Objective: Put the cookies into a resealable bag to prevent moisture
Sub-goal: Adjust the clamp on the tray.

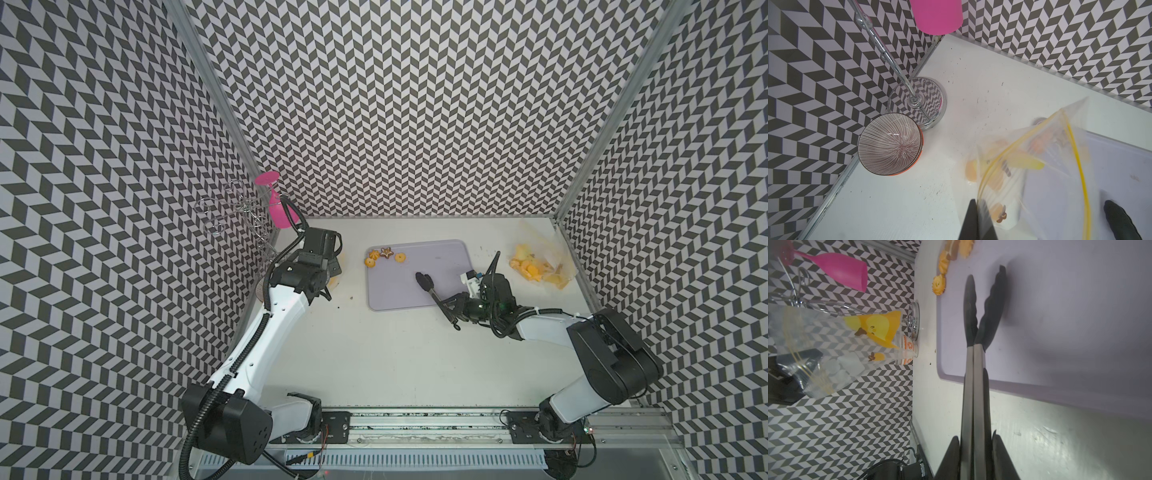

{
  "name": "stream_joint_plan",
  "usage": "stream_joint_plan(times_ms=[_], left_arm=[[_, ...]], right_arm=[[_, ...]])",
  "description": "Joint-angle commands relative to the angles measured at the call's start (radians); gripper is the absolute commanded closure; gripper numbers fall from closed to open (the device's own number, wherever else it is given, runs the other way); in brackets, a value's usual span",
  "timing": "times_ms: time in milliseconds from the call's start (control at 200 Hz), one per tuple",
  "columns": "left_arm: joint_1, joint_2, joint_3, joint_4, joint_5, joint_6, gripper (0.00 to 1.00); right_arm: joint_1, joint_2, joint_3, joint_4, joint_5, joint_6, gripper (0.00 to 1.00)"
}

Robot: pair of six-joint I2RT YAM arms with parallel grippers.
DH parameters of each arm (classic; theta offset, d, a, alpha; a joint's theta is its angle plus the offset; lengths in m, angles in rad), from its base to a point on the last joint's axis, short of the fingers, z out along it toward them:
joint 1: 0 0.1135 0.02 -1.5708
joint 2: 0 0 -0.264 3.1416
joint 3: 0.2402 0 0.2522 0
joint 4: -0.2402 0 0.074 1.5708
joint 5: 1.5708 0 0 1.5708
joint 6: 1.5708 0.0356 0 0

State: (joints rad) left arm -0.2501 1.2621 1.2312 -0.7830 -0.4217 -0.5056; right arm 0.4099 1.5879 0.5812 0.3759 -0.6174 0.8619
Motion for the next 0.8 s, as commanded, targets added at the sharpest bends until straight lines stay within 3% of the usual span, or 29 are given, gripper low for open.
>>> stream_joint_plan(times_ms=[0,275,556,671,796], left_arm=[[0.001,-0.011,0.001,-0.011,0.000,-0.001,1.00],[0.000,-0.005,0.007,-0.010,0.008,-0.003,1.00],[0.002,0.026,0.015,-0.019,0.010,0.011,1.00],[0.003,0.090,0.069,-0.066,-0.037,0.022,1.00],[0.000,0.200,0.195,-0.157,-0.125,0.040,1.00]], right_arm=[[-0.022,0.001,-0.034,0.117,0.007,0.120,1.00],[-0.048,0.041,-0.151,0.238,0.024,0.241,1.00],[-0.052,0.020,-0.203,0.242,0.056,0.248,1.00],[-0.048,-0.004,-0.095,0.116,0.026,0.038,1.00],[-0.023,-0.071,0.046,-0.075,0.107,-0.272,1.00]])
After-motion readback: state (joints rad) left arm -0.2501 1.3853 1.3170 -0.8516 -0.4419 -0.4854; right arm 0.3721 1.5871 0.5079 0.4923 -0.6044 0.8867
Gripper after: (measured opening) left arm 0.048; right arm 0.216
